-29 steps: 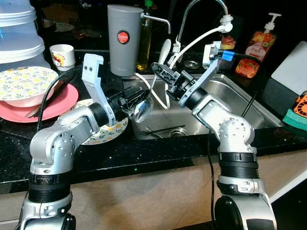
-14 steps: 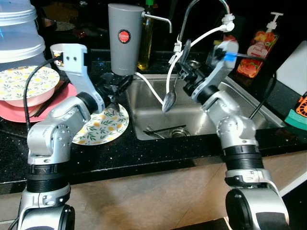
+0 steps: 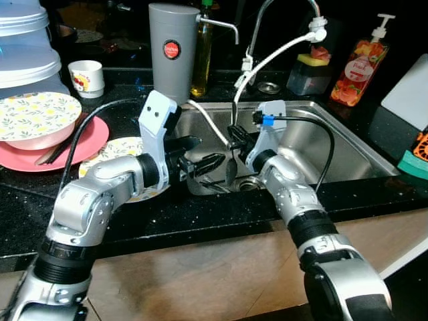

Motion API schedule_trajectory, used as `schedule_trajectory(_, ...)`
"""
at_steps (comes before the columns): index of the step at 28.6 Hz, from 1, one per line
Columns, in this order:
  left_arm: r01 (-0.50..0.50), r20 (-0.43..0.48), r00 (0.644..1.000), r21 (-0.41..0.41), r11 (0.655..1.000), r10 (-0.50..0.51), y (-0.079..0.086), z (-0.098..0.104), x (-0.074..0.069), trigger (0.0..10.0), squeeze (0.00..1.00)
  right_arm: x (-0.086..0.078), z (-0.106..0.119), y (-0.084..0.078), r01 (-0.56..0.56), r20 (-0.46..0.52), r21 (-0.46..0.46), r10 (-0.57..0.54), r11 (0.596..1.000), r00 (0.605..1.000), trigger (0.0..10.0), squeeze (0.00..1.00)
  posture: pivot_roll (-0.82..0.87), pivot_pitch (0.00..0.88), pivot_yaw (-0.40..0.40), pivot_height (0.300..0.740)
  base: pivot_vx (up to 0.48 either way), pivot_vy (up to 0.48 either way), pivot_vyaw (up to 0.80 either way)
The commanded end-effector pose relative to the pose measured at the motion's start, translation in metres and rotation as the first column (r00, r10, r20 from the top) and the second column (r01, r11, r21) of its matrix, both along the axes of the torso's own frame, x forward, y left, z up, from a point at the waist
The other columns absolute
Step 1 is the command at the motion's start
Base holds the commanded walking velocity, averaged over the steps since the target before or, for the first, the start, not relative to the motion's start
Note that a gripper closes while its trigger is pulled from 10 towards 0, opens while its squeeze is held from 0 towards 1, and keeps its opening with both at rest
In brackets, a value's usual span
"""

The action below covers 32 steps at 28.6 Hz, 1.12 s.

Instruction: Kitchen organization

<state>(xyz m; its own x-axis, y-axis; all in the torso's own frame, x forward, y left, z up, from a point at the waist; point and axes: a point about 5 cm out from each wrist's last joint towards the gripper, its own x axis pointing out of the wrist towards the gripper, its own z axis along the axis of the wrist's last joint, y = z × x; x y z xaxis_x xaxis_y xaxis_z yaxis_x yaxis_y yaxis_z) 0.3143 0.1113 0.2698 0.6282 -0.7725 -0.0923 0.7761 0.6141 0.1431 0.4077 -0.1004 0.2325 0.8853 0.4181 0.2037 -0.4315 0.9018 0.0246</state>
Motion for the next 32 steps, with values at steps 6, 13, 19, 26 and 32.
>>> schedule_trajectory(6, -0.020, -0.022, 1.000, 0.092, 0.996, 0.022, 0.003, -0.011, 0.000, 10.0, 0.00, 0.000, -0.016, 0.007, -0.004, -0.054, 0.002, 0.004, 1.000, 0.999, 10.0, 0.00, -0.01, 0.110, -0.076, 0.740, 0.000, 0.000, 0.00)
schedule_trajectory(13, -0.034, -0.026, 0.999, 0.106, 0.994, 0.037, 0.003, -0.013, 0.001, 10.0, 0.00, -0.001, -0.025, 0.016, -0.074, -0.121, -0.026, 0.071, 0.997, 0.990, 10.0, 0.67, -0.01, 0.109, -0.078, 0.740, 0.000, 0.000, 0.00)
schedule_trajectory(19, -0.107, -0.014, 0.994, 0.086, 0.991, 0.109, 0.008, -0.011, 0.006, 10.0, 0.00, 0.001, -0.022, 0.014, -0.057, -0.105, -0.024, 0.054, 0.998, 0.993, 10.0, 1.00, -0.01, 0.102, -0.081, 0.740, 0.000, 0.000, 0.00)
schedule_trajectory(26, -0.449, 0.072, 0.890, -0.046, 0.892, 0.451, 0.036, 0.014, 0.029, 10.0, 0.00, 0.006, 0.016, 0.001, -0.010, 0.015, 0.094, 0.009, 0.995, 1.000, 10.0, 0.00, -0.01, 0.093, -0.091, 0.740, 0.000, 0.000, 0.00)
schedule_trajectory(32, -0.631, 0.013, 0.774, -0.081, 0.772, 0.634, 0.060, 0.012, 0.042, 10.0, 1.00, 0.003, 0.043, 0.001, -0.095, 0.121, 0.150, 0.077, 0.984, 0.990, 10.0, 0.00, -0.02, 0.085, -0.091, 0.740, 0.000, 0.000, 0.00)
